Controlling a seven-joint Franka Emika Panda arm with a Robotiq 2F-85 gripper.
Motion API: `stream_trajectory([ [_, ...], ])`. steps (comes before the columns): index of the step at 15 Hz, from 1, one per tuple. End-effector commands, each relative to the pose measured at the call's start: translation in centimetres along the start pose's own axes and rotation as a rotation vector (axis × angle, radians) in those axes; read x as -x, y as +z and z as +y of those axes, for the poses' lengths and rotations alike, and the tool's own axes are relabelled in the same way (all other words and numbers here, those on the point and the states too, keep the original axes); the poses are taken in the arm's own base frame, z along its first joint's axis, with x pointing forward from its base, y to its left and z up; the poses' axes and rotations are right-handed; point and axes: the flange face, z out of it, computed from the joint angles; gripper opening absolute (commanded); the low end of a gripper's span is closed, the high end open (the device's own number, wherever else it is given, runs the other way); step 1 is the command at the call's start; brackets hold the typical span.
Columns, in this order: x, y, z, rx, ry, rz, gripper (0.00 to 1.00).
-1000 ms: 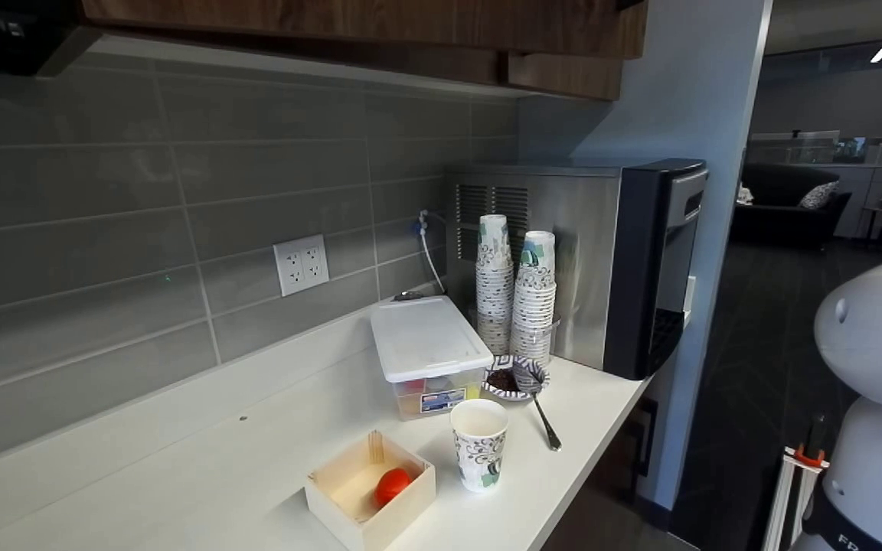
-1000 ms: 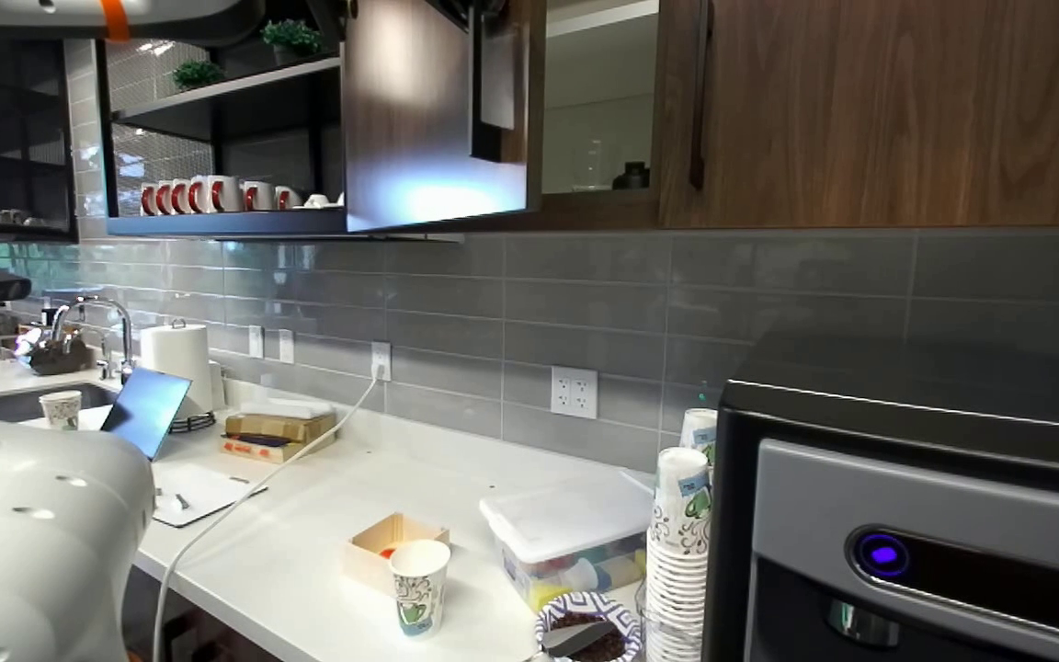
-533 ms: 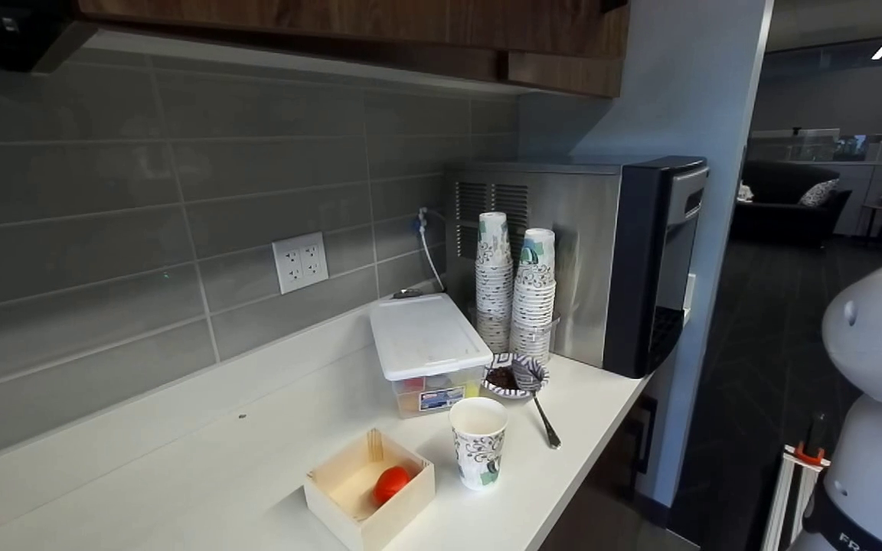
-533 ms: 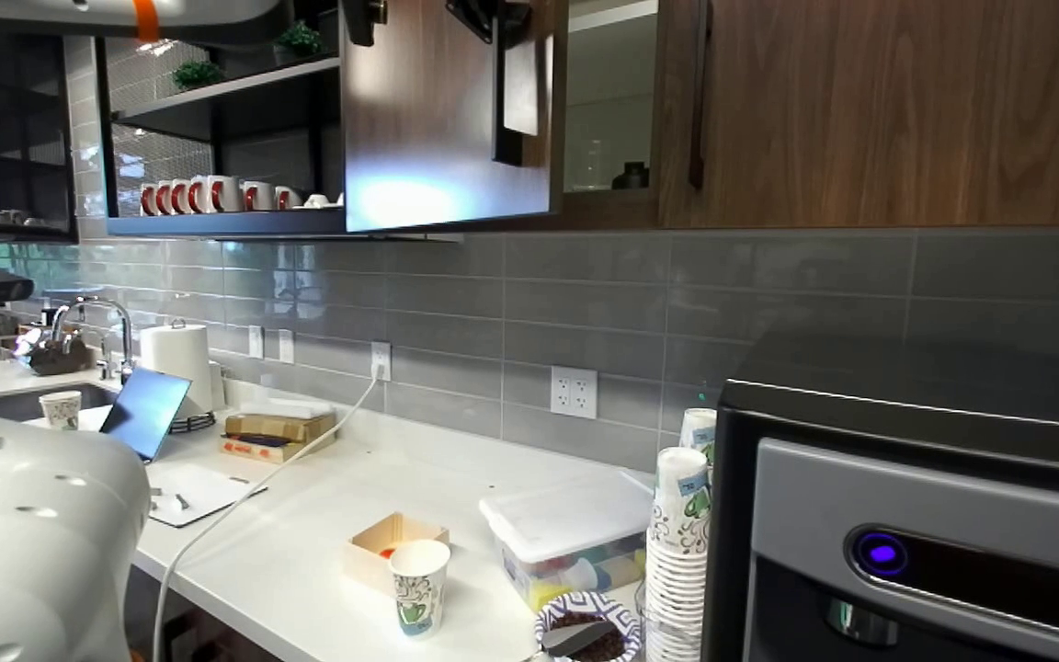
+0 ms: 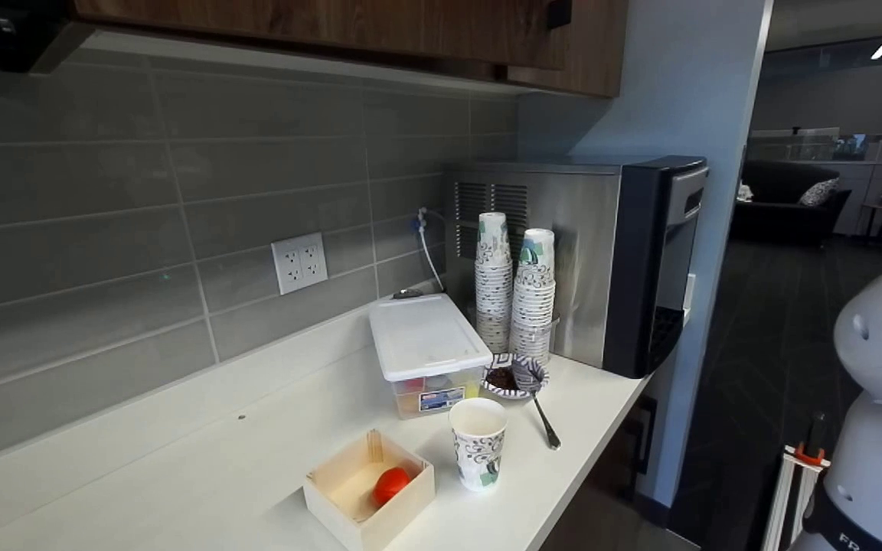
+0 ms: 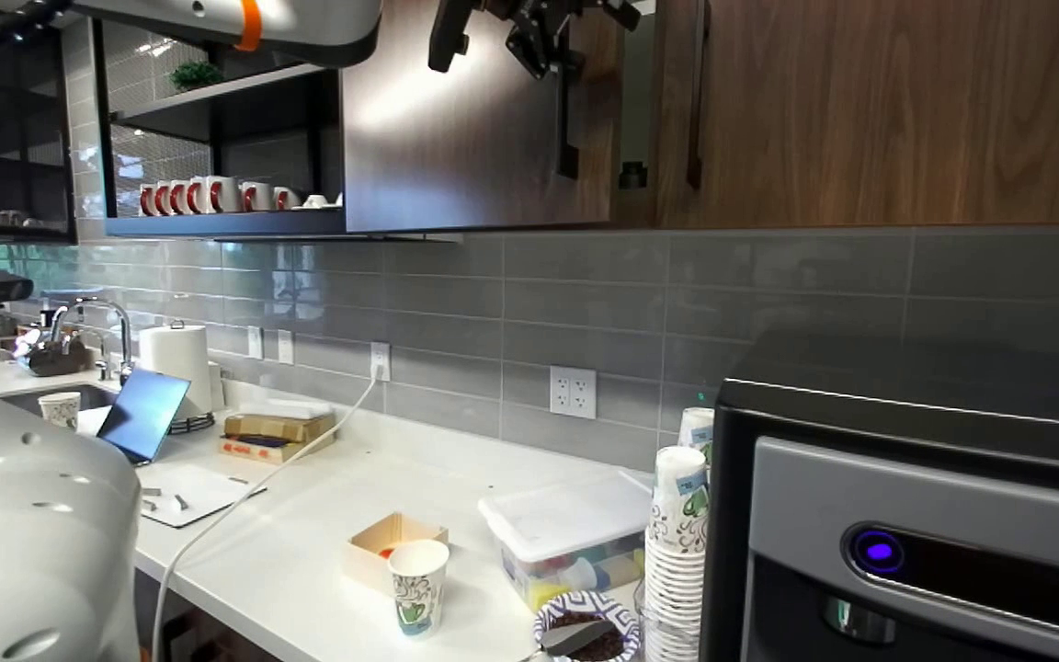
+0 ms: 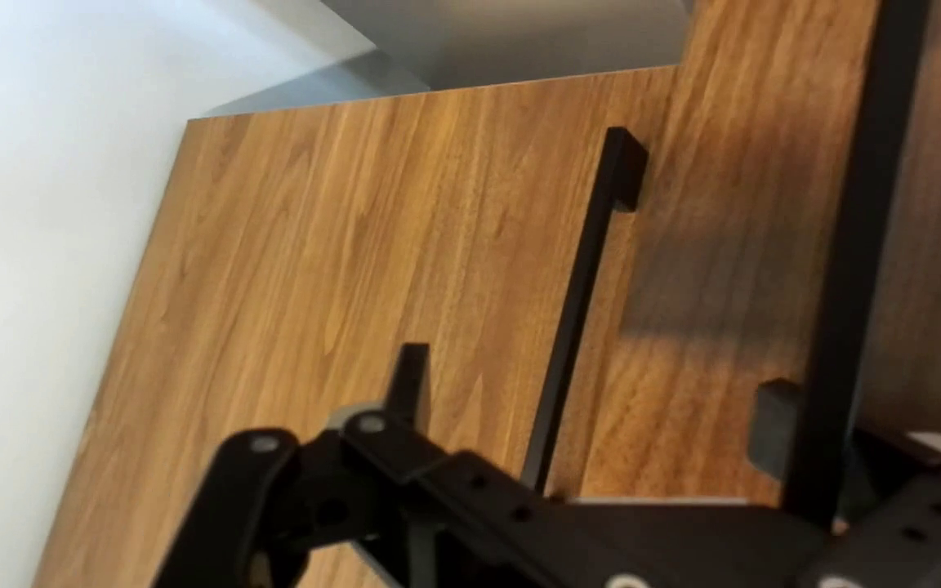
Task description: Open the left door of the cabinet
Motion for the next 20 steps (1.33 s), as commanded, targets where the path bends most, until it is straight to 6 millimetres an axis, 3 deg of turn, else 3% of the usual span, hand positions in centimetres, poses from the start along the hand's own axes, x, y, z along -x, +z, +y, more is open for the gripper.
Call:
stream_trajectory([
  [1, -1.9, 3.2, -2.0, -0.105, -0.054, -0.025, 1.0],
  [5, -2.8, 5.3, -4.2, -0.194, -0.097, -0.049, 1.0],
  [7, -3.1, 5.4, -4.9, -0.23, -0.114, -0.059, 1.0],
  [13, -3.2, 3.4, -5.1, -0.324, -0.133, -0.111, 1.0],
  [18, -1.8, 1.7, -4.6, -0.416, -0.163, -0.238, 1.0],
  [20, -0.8, 1.8, -4.7, -0.48, -0.179, -0.293, 1.0],
])
